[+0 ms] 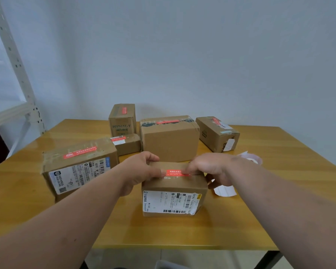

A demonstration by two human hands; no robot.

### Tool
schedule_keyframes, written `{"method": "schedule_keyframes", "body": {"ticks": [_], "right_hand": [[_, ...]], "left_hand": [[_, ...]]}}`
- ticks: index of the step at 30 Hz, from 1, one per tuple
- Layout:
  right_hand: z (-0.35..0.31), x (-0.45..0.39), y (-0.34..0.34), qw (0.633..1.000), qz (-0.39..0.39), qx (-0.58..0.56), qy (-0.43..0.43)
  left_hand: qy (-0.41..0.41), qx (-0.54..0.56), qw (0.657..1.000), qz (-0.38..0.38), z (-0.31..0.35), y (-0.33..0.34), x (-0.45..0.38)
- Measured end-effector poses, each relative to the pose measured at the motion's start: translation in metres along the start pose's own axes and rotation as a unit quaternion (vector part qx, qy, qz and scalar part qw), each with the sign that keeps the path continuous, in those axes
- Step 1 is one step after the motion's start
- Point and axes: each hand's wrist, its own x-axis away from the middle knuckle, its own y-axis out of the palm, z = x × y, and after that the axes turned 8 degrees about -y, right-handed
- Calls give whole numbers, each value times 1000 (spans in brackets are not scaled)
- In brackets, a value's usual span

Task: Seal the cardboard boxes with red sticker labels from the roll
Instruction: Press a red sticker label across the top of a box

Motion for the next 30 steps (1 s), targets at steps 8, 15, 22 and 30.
{"method": "schedule_keyframes", "body": {"ticks": [8, 15, 22, 30], "right_hand": [[4, 1, -4, 1000, -12, -22, -6], [1, 3, 0, 1000, 16, -16, -7], [4, 7, 1, 999, -2, -21, -26], [9, 13, -4, 999, -5, -43, 15]], "left_hand": [[-8, 32, 999, -17, -4, -3, -2], [-6, 42, 999, 8, -8, -1, -3], [-8, 25, 999, 25, -10, 2, -4], [-94, 5, 995, 16, -20, -4, 3]]}}
